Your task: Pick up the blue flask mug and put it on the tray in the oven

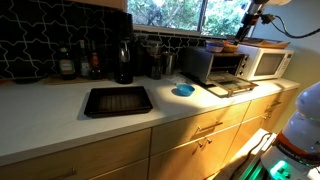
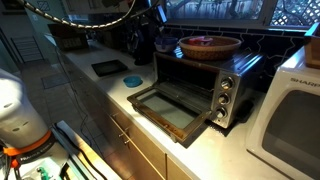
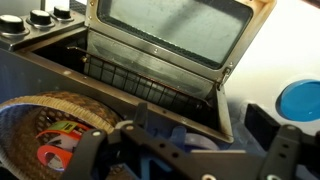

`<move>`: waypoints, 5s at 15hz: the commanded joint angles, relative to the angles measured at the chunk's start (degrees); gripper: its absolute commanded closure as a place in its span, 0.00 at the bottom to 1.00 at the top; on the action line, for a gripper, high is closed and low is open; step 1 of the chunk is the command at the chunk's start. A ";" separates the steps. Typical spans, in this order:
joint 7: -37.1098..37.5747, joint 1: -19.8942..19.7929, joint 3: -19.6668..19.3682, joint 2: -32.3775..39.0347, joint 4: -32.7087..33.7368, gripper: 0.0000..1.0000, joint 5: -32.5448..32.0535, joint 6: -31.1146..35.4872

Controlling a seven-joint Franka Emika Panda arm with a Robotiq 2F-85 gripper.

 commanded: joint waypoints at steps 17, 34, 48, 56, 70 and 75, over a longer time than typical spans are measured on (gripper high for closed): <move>-2.04 2.33 -1.79 8.95 5.79 0.13 7.92 3.11; -8.43 2.22 -2.16 10.99 7.55 0.38 10.22 3.54; -12.97 1.96 -2.15 11.08 8.03 0.51 13.04 -1.25; -12.37 1.64 -2.12 11.35 8.87 0.94 13.00 -1.14; -12.11 1.05 -3.00 8.71 10.92 0.95 17.24 -1.49; -14.30 0.88 -4.95 3.59 8.47 0.95 19.62 -3.45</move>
